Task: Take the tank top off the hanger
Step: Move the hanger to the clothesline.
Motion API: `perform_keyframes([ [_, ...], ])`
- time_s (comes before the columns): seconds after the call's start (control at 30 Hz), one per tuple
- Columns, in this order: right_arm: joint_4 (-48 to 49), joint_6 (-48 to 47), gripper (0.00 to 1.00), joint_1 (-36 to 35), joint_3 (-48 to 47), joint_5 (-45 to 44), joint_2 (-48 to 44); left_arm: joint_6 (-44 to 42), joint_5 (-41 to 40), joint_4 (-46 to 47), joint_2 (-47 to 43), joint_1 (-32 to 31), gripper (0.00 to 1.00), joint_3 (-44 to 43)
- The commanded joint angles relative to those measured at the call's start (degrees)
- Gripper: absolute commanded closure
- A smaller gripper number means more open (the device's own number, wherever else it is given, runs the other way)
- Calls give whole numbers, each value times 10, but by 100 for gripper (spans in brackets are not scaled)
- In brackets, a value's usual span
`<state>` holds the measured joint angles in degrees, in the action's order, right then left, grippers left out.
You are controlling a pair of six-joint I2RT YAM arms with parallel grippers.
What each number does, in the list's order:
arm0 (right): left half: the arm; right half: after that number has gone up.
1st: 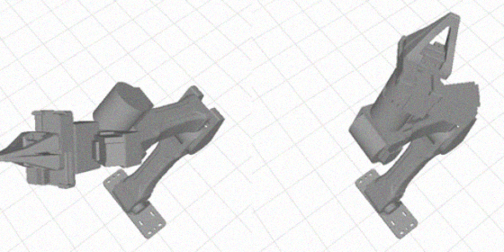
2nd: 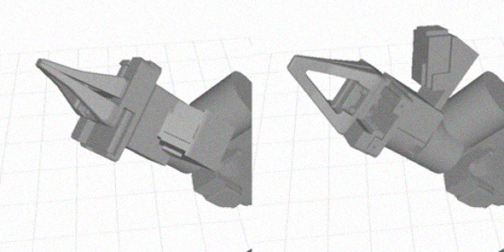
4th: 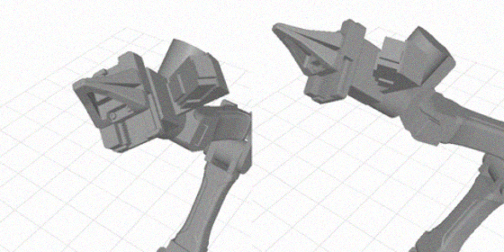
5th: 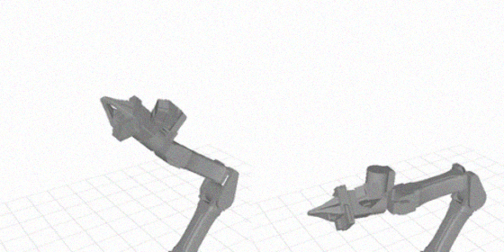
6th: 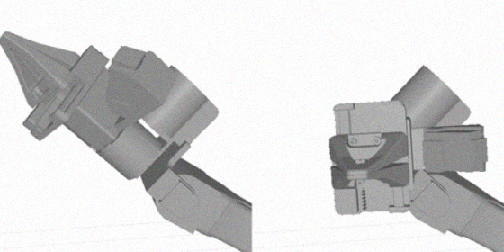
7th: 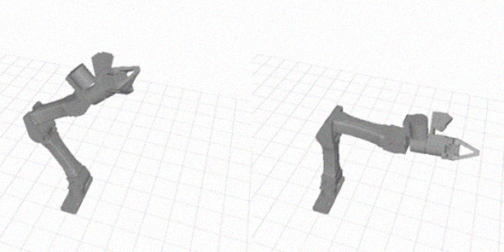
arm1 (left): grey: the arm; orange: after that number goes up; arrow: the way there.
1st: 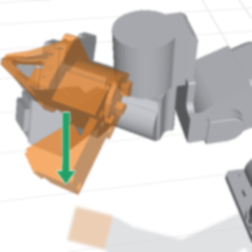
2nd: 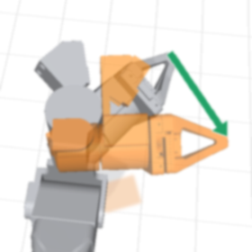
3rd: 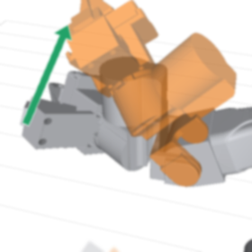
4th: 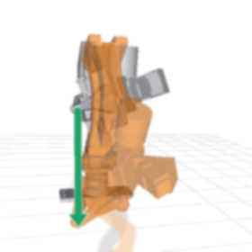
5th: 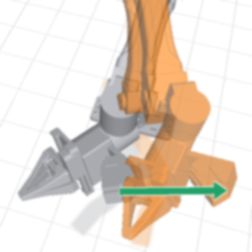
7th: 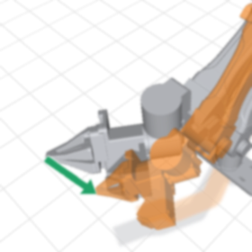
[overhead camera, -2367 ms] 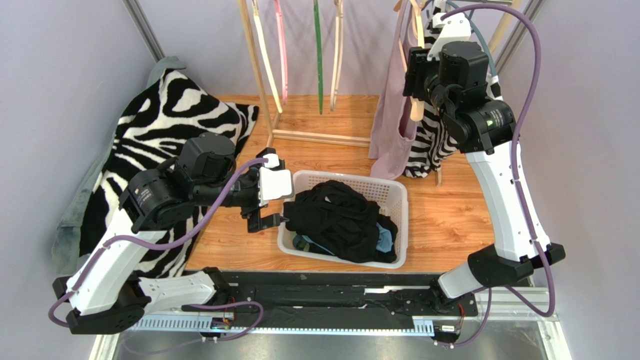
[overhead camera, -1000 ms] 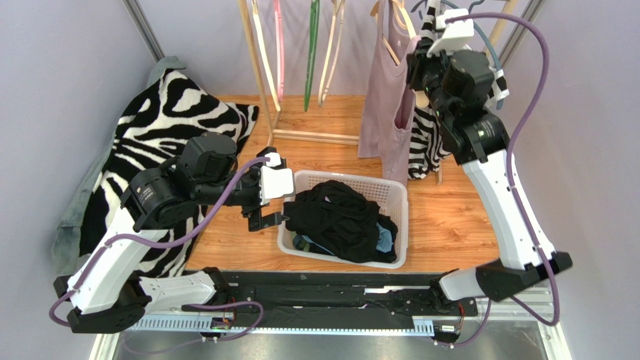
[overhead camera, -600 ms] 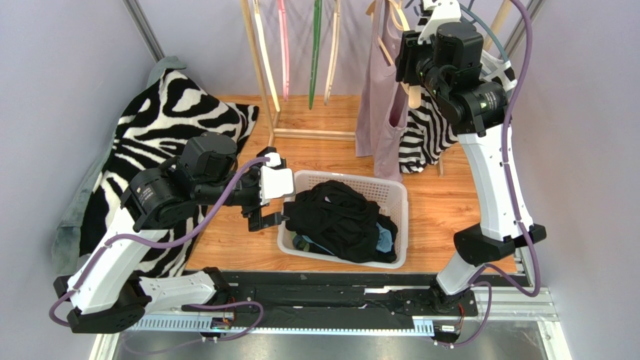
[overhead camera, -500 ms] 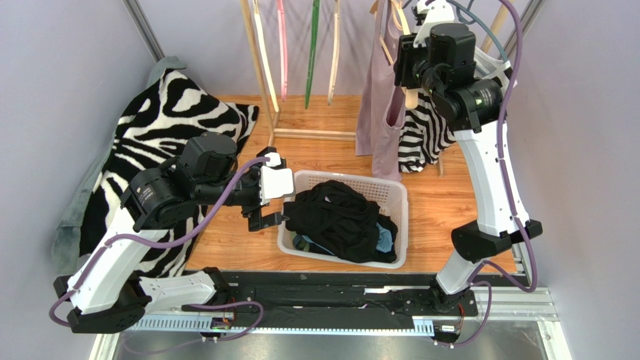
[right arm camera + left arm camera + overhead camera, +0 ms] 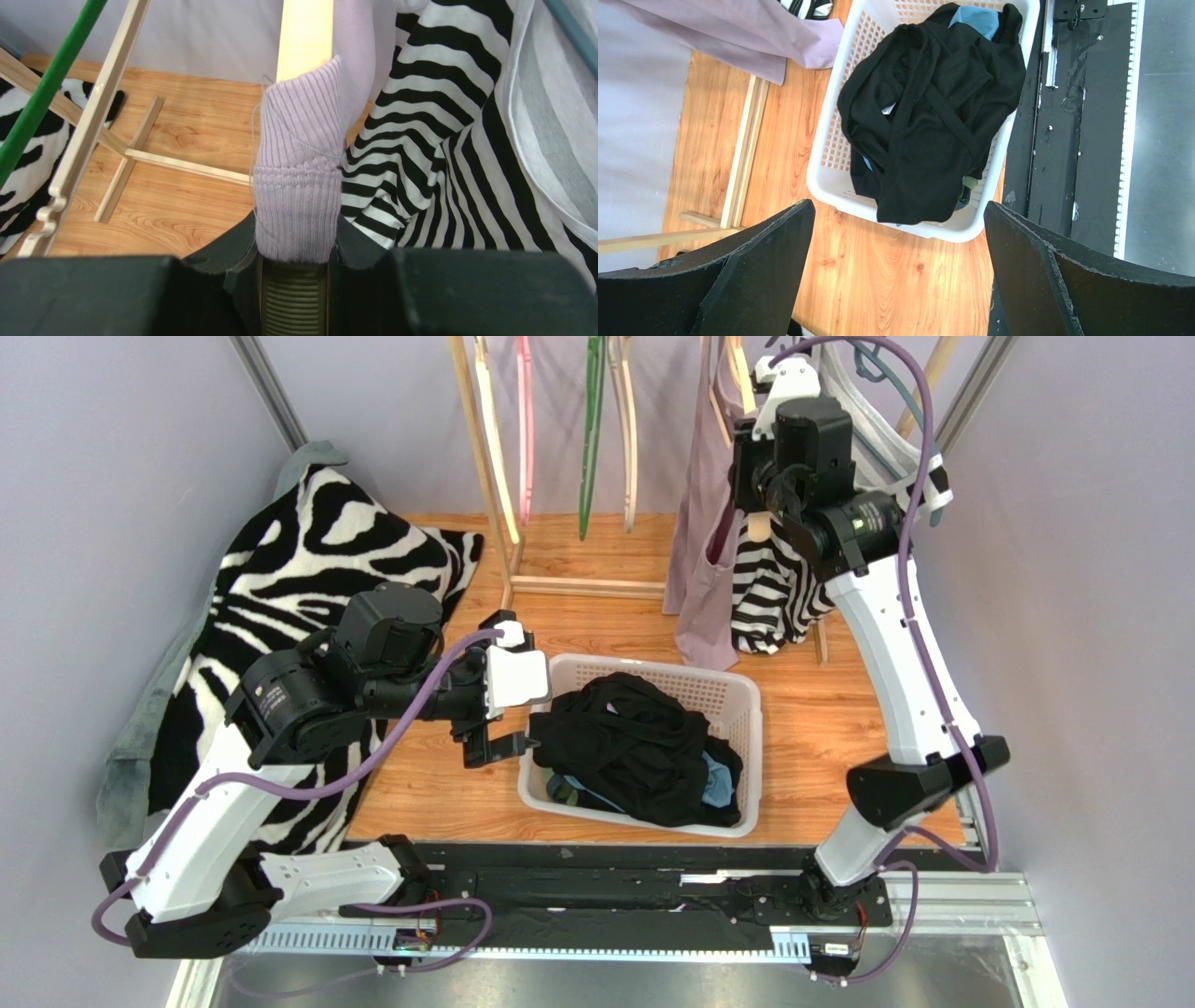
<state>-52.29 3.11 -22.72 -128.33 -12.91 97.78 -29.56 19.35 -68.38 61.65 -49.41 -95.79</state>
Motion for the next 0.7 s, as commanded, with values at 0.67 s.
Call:
perform_keyframes([
  [0.67,582,-66,100,-11,311,-35,-191,-8,-14,11,-21,5,1,0],
])
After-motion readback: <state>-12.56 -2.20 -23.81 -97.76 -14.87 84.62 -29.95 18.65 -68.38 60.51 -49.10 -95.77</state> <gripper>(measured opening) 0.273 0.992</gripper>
